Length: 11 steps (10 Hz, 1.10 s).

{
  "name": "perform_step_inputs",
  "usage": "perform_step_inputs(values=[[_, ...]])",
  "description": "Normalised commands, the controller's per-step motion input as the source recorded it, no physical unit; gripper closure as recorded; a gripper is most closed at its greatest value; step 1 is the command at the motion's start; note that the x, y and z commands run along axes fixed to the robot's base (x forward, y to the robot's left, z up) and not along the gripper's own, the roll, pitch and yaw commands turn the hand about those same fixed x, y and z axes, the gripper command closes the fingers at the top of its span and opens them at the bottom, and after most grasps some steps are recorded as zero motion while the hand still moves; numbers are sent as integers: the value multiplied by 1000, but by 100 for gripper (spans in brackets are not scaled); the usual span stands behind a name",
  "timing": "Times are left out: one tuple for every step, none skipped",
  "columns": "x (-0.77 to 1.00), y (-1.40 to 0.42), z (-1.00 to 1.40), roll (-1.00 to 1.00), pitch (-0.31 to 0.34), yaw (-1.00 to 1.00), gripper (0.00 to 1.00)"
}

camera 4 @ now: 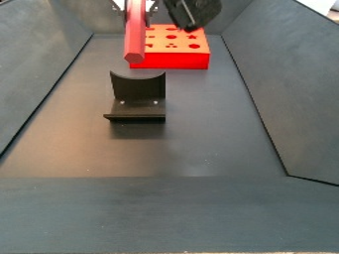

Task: Pick up the hexagon object. Move up. Place the hexagon object on the fixture. Regrasp the hexagon object. Move to above the board. Insert the hexagon object.
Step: Place the hexagon object on the fixture.

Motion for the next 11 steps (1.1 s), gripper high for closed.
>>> perform_step_inputs(values=[[73,29,-13,-239,32,-114,100],[132,131,-1000,-1000,215,-80,100],[136,138,-1000,-1000,206,-89,100],[155,139,-1000,-972,230,-141,100],[171,135,-1000,-822,206,-164,100],[183,136,-1000,-662,164,-188,100],[185,138,-1000,-501,127,-203,100],[187,138,-1000,-341,96,-207,100],[193,131,-1000,-215,45,-196,100],[177,119,-866,-169,3,-179,100],[157,101,-737,-165,-14,-166,100]])
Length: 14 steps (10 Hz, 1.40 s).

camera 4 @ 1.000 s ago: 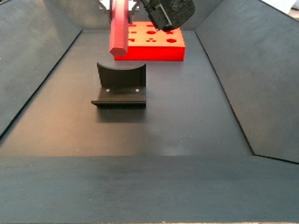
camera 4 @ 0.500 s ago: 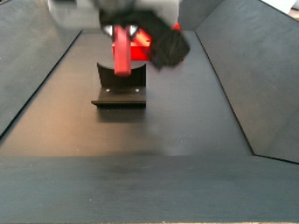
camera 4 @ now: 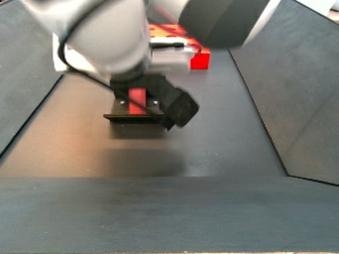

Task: Pick up the hexagon object. Move up. Place the hexagon object on the fixture. Regrasp the hexagon object. Move to above the board. Insert the hexagon object.
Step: Place the hexagon object on the fixture, then regrasp the hexagon object.

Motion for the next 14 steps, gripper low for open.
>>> perform_step_inputs(values=[[120,93,-511,-141,-31,-134,100],[106,125,-441,-121,-44,-118,100],[99,137,-420,-117,-48,-111,100],[89,158,-409,-114,-54,-101,100],[89,162,-408,-114,-56,-101,100],[0,0,0,0,0,0,0],[0,0,1000,-34,43,-12,0],[-9,6,1000,-25,47,-8,0],[-22,10,1000,-7,50,-8,0],[-29,8,1000,13,54,-12,0],[-32,9,1000,27,58,-16,0],[-37,14,897,27,55,-23,0],[-39,15,719,22,49,-27,0],[-36,16,539,18,46,-30,0]])
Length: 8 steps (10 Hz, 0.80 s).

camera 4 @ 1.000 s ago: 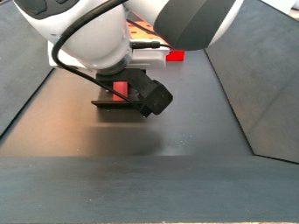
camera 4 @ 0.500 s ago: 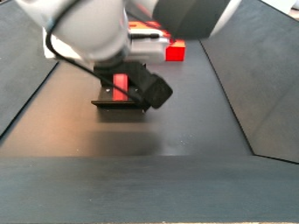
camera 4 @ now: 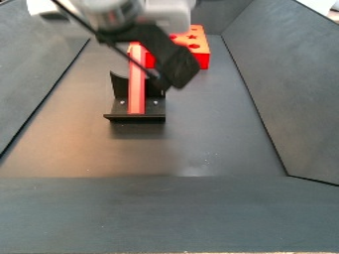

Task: Pick up the hexagon object. Move up. Place the hexagon object on the fixture. Regrasp the hexagon object. Move to above the board. Insert the hexagon object.
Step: Regrasp the hexagon object.

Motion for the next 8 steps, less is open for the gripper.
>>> perform_step_inputs(values=[[-33,15,359,23,43,-31,0],[16,-1000,947,1000,43,26,0],[17,-1000,855,1000,41,26,0],[-9,-1000,820,1000,33,26,0],[-63,-980,726,1000,24,25,0],[-73,-868,579,1000,20,25,0],[-57,-569,197,1000,14,26,0],[-43,-446,77,1000,12,26,0]])
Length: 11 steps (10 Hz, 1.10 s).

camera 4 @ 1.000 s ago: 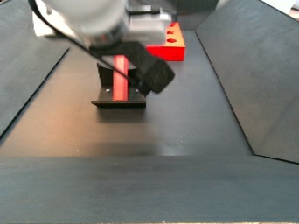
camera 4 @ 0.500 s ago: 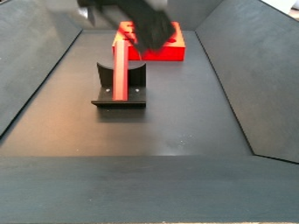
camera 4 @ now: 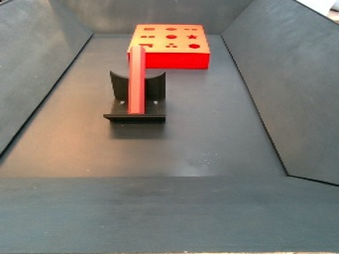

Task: Pick up the hexagon object. Move up. Place the hexagon object on the fixture. Regrasp the hexagon object. Move to above the board. Insert the hexagon object.
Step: Regrasp the hexagon object.

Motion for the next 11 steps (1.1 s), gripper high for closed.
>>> perform_step_inputs(values=[[-25,-187,32,1000,10,26,0],[-35,-32,47,1000,8,27,0],[-30,-28,22,1000,3,28,0],[-26,-40,11,1000,1,28,0],[-23,-30,9,1000,-5,29,0],[-16,-19,11,1000,-9,30,0],[-6,-20,5,1000,-13,32,0],[-3,-18,5,1000,-15,33,0],[-2,-15,5,1000,-15,34,0],[-3,-15,4,1000,-11,36,0],[8,-19,3,1000,-5,38,0]])
